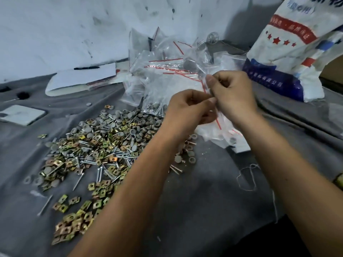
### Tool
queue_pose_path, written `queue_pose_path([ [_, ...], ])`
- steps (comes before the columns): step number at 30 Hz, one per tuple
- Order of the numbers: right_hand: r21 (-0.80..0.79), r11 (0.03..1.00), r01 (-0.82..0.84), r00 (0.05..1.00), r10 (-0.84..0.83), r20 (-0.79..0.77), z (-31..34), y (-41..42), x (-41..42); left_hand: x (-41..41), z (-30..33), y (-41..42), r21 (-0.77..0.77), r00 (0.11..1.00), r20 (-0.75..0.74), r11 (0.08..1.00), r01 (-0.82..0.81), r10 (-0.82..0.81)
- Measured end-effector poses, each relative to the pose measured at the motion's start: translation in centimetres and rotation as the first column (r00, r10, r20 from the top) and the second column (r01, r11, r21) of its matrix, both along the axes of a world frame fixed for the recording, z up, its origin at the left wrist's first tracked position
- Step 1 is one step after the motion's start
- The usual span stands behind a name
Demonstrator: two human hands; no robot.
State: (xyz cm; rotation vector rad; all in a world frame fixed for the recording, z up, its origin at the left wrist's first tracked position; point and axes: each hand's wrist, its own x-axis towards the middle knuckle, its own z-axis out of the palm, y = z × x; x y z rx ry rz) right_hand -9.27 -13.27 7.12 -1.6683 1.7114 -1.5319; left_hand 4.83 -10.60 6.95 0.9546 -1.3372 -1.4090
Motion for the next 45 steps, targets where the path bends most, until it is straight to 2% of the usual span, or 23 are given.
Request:
queue_pose_path([
  [2,-0.030,0.999,-0.033,0.996,0.035,0.080,0.2,0.3,2.8,2.9,0.8,0.4,0.117,0.995,-0.086,0.992,-0.044,0.055],
  [6,-0.133,0.986,-0.097,0.989,0.111,0.101,1.2,0.7,8.7,8.0,1.3,1.4,0.122,0.994,-0.011,0.987,-0.104,0.106],
  [8,-0.144,0.976,-0.161,0.982,0.173,0.076,1.8,0.9,11.8,11.0,1.3,2.0,0.094,0.978,-0.035,0.975,-0.203,0.207],
  [10,-0.120,0.967,-0.226,0.971,0.233,0.048,2.2,1.4,14.3,14.9,1.6,2.5,0.062,0.916,-0.077,0.919,-0.389,0.393],
  [12,-0.091,0.953,-0.288,0.957,0.290,0.013,2.0,2.2,16.2,19.8,2.0,3.2,-0.008,0.767,-0.091,0.769,-0.639,0.636],
  [14,-0.066,0.929,-0.364,0.932,0.363,-0.018,1.4,2.9,17.4,24.4,2.2,4.0,-0.214,0.545,-0.072,0.520,-0.827,0.835],
  [15,-0.048,0.905,-0.423,0.906,0.422,-0.017,0.9,3.4,18.2,26.3,2.2,4.6,-0.348,0.433,-0.050,0.390,-0.852,0.900],
  [16,-0.026,0.877,-0.480,0.877,0.480,-0.011,0.6,3.8,18.8,27.2,2.1,4.8,-0.466,0.352,-0.024,0.302,-0.832,0.936],
  [17,-0.002,0.845,-0.534,0.845,0.534,0.000,0.1,4.3,19.5,27.5,2.0,5.0,-0.555,0.311,0.019,0.269,-0.787,0.950],
  [18,0.014,0.820,-0.572,0.820,0.572,0.012,-0.3,4.6,20.1,26.9,1.6,5.0,-0.623,0.306,0.085,0.290,-0.726,0.948],
  [21,0.012,0.822,-0.570,0.821,0.570,-0.020,-1.5,4.9,21.5,23.1,-1.1,5.0,-0.737,0.334,0.370,0.492,-0.463,0.867],
  [24,0.035,0.871,-0.491,0.869,0.492,-0.053,-2.9,3.9,21.6,20.9,-3.8,5.1,-0.695,0.388,0.520,0.641,-0.325,0.761],
  [26,0.085,0.883,-0.462,0.885,0.465,-0.028,-3.9,3.2,21.1,20.9,-4.6,4.8,-0.707,0.389,0.527,0.644,-0.293,0.756],
  [29,0.158,0.850,-0.503,0.864,0.492,0.107,-5.3,2.7,20.6,20.4,-5.3,4.6,-0.770,0.376,0.515,0.609,-0.192,0.770],
  [32,0.210,0.789,-0.578,0.800,0.497,0.335,-6.2,2.3,19.9,20.2,-6.4,4.4,-0.763,0.418,0.504,0.616,-0.196,0.756],
  [34,0.229,0.754,-0.616,0.764,0.500,0.407,-6.4,2.0,19.4,20.4,-6.7,4.2,-0.770,0.468,0.465,0.604,-0.206,0.751],
  [37,0.204,0.755,-0.623,0.750,0.504,0.429,-6.3,1.8,18.6,20.1,-6.9,4.1,-0.751,0.571,0.415,0.621,-0.224,0.708],
  [40,0.197,0.759,-0.620,0.754,0.508,0.416,-6.3,1.9,18.2,19.8,-7.1,4.2,-0.655,0.655,0.369,0.685,-0.320,0.659],
  [45,0.171,0.736,-0.655,0.720,0.537,0.440,-6.5,2.1,18.3,19.8,-7.4,4.2,-0.528,0.734,0.355,0.772,-0.354,0.579],
])
